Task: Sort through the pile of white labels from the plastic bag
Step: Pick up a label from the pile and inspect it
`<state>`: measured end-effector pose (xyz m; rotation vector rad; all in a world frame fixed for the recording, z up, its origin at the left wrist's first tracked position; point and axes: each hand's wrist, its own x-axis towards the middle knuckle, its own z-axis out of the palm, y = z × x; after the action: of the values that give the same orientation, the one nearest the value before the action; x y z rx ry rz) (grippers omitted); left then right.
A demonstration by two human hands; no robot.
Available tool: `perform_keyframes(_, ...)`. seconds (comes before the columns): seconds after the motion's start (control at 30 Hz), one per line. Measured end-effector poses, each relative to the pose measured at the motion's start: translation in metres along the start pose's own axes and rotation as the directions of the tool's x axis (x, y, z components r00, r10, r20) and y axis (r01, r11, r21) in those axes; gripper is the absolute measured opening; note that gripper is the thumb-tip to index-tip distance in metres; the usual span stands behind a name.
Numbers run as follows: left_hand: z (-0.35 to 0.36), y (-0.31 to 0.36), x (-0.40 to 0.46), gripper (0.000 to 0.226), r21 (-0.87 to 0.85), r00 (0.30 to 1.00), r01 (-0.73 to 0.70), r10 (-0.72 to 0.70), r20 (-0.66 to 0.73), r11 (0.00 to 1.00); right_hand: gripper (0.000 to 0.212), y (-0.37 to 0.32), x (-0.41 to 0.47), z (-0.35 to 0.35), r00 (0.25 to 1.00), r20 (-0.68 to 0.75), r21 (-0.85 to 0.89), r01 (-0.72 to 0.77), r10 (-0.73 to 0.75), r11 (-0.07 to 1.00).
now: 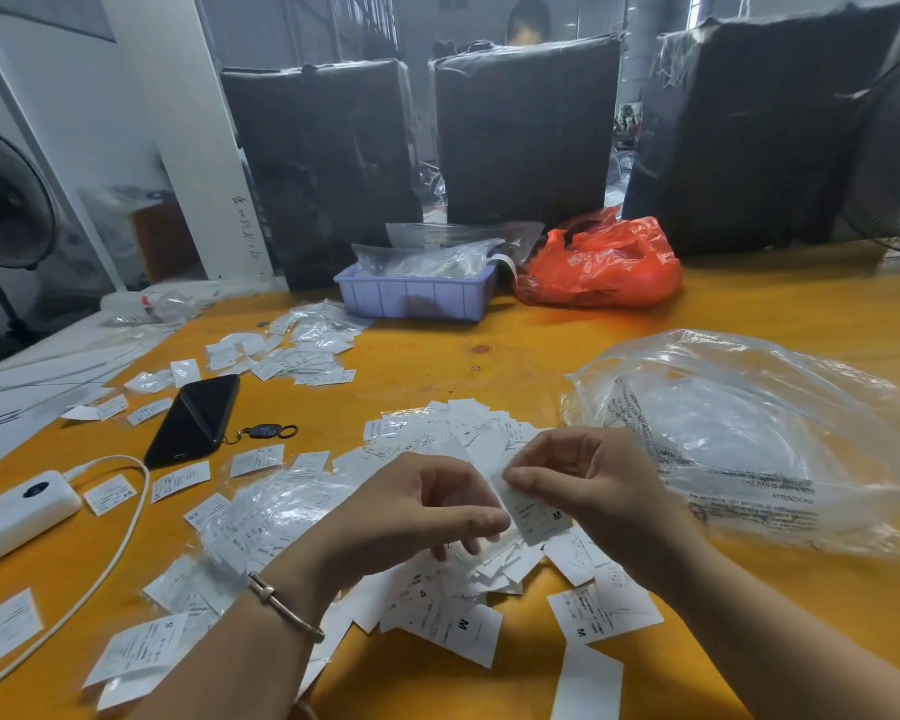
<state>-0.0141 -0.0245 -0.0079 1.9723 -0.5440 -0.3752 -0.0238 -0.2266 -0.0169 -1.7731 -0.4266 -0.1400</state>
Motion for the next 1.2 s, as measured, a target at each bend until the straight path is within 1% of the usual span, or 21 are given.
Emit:
perform_keyframes(0.07,0.0,-0.001,0.0,0.021,0.011,1.0,-0.016,0.016,-0.015,1.0,0.009,0.0,0.0,0.002,0.998,0.024,-0.204,0.068,-0.064,0.977)
perform_keyframes(0.1,0.0,-0.001,0.001,0.015,0.011,0.999,-0.022,0.022,-0.026,1.0,0.009,0.0,0.0,0.003,0.996,0.031,-0.26,0.092,-0.087,0.961)
perform_keyframes(0.17,-0.001,-0.002,0.001,0.01,0.01,0.999,-0.015,0.015,-0.029,1.0,0.008,-0.002,-0.001,0.004,0.991,0.034,-0.291,0.13,-0.126,0.948)
perform_keyframes(0.23,-0.001,-0.003,0.001,0.009,0.015,1.0,-0.007,0.008,-0.018,1.0,0.008,-0.004,-0.002,0.004,0.985,-0.001,-0.28,0.166,-0.173,0.945)
perform_keyframes(0.27,-0.001,-0.004,0.001,0.009,0.013,1.0,-0.014,0.014,-0.026,1.0,0.011,-0.005,-0.002,0.004,0.979,-0.046,-0.265,0.179,-0.198,0.948)
perform_keyframes(0.33,-0.001,-0.005,0.002,0.011,-0.015,0.995,-0.044,0.042,-0.09,0.999,0.024,-0.005,-0.002,0.001,0.953,-0.189,-0.23,0.193,-0.238,0.954)
perform_keyframes(0.4,-0.001,-0.006,0.002,0.018,-0.047,0.981,-0.084,0.075,-0.177,0.995,0.041,-0.006,-0.002,-0.003,0.912,-0.334,-0.174,0.19,-0.24,0.966)
perform_keyframes(0.43,-0.002,-0.005,0.002,0.021,-0.058,0.972,-0.105,0.091,-0.215,0.993,0.046,-0.008,-0.001,-0.005,0.893,-0.383,-0.133,0.198,-0.235,0.971)
perform_keyframes(0.5,-0.003,-0.005,0.002,0.024,-0.068,0.955,-0.146,0.123,-0.271,0.987,0.052,-0.011,-0.002,-0.008,0.863,-0.441,-0.067,0.24,-0.245,0.968)
perform_keyframes(0.57,-0.004,-0.004,0.001,0.025,-0.064,0.942,-0.182,0.155,-0.298,0.981,0.054,-0.015,-0.003,-0.01,0.841,-0.471,-0.042,0.281,-0.267,0.959)
perform_keyframes(0.67,-0.004,-0.004,0.0,0.025,-0.06,0.932,-0.203,0.174,-0.318,0.977,0.055,-0.02,-0.007,-0.009,0.821,-0.483,-0.036,0.33,-0.306,0.943)
perform_keyframes(0.77,-0.003,-0.003,-0.001,0.026,-0.057,0.928,-0.204,0.174,-0.33,0.977,0.053,-0.024,-0.009,-0.006,0.819,-0.463,-0.038,0.364,-0.339,0.931)
perform_keyframes(0.87,-0.002,-0.002,-0.002,0.023,-0.06,0.926,-0.201,0.17,-0.338,0.978,0.05,-0.025,-0.01,-0.004,0.812,-0.425,-0.106,0.395,-0.4,0.913)
perform_keyframes(1.0,-0.002,0.0,-0.002,0.022,-0.066,0.926,-0.196,0.162,-0.342,0.978,0.052,-0.024,-0.012,-0.002,0.81,-0.375,-0.171,0.417,-0.451,0.893)
perform_keyframes(1.1,-0.002,0.0,-0.002,0.023,-0.06,0.924,-0.206,0.174,-0.339,0.977,0.053,-0.025,-0.01,-0.003,0.797,-0.366,-0.191,0.442,-0.481,0.877)
perform_keyframes(1.2,-0.002,0.0,-0.002,0.024,-0.06,0.922,-0.211,0.179,-0.342,0.976,0.048,-0.025,-0.011,-0.003,0.777,-0.358,-0.236,0.461,-0.518,0.855)
